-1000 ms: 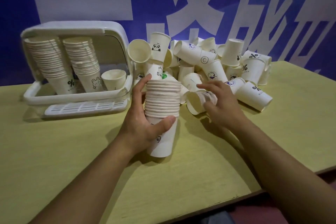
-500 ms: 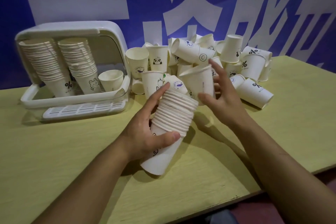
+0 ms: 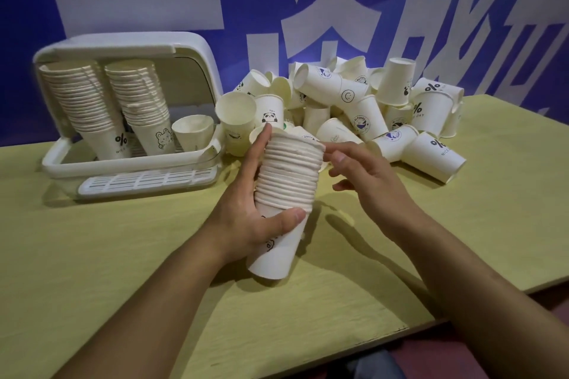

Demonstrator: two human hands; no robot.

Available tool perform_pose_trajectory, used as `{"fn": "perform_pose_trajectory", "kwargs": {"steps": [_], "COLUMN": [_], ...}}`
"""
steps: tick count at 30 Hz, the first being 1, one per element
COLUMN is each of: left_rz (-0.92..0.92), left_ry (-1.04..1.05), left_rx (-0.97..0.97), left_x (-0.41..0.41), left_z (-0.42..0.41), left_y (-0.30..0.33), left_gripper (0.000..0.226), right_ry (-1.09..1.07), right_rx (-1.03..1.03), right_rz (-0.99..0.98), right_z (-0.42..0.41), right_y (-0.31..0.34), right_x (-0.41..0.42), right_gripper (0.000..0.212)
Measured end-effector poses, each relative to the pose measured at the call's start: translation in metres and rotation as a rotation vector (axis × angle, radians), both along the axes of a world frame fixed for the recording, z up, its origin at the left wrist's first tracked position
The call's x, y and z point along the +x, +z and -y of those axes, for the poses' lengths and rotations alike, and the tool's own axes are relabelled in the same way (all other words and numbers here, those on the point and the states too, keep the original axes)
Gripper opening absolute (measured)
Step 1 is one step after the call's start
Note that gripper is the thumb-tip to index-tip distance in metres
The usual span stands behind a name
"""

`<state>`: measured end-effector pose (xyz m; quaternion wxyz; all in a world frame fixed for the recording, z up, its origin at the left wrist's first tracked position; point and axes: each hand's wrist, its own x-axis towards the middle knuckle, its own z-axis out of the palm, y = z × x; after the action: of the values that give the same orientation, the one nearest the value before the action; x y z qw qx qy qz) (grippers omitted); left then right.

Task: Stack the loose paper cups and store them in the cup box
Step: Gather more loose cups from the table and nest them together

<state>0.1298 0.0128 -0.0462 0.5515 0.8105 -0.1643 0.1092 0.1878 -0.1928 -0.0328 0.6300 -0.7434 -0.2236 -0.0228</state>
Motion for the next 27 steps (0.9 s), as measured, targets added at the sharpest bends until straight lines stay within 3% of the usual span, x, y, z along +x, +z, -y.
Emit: {"fn": "perform_pose_trajectory", "kwargs": {"steps": [4, 7, 10, 13, 20, 27], "left_rz": [-0.004, 0.009, 0.004, 0.006, -0.014, -0.035], "left_ry": [0.028, 0.056, 0.064, 0.068, 0.049, -0.056], "left_rx": [0.008, 0.012, 0.012, 0.013, 0.026, 0.056], "left_x": [-0.002, -0.003, -0.003, -0.003, -0.004, -0.008], "left_z": [0.002, 0.001, 0.002, 0.003, 0.004, 0.006], "left_y": [0.001, 0.001, 0.003, 0.002, 0.001, 0.002], "left_gripper": [0.107, 0.104, 0.101, 0.100, 0.105, 0.104], "right_ry": [-0.207, -0.542, -0.704, -0.694, -0.508, -0.263], "right_rx": [-0.228, -0.610, -1.030, -1.168, -1.016, -0.361], "right_rz": [0.182, 0.354, 0.246, 0.140, 0.032, -0.131], "right_z": [0.028, 0.066, 0.105, 0.127, 0.120, 0.078], "right_y": [-0.001, -0.003, -0.008, -0.015, -0.002, 0.026], "right_x": [0.017, 0.049, 0.077, 0.089, 0.066, 0.025], "right_gripper": [0.021, 0.031, 0.054, 0.063, 0.080, 0.052]}}
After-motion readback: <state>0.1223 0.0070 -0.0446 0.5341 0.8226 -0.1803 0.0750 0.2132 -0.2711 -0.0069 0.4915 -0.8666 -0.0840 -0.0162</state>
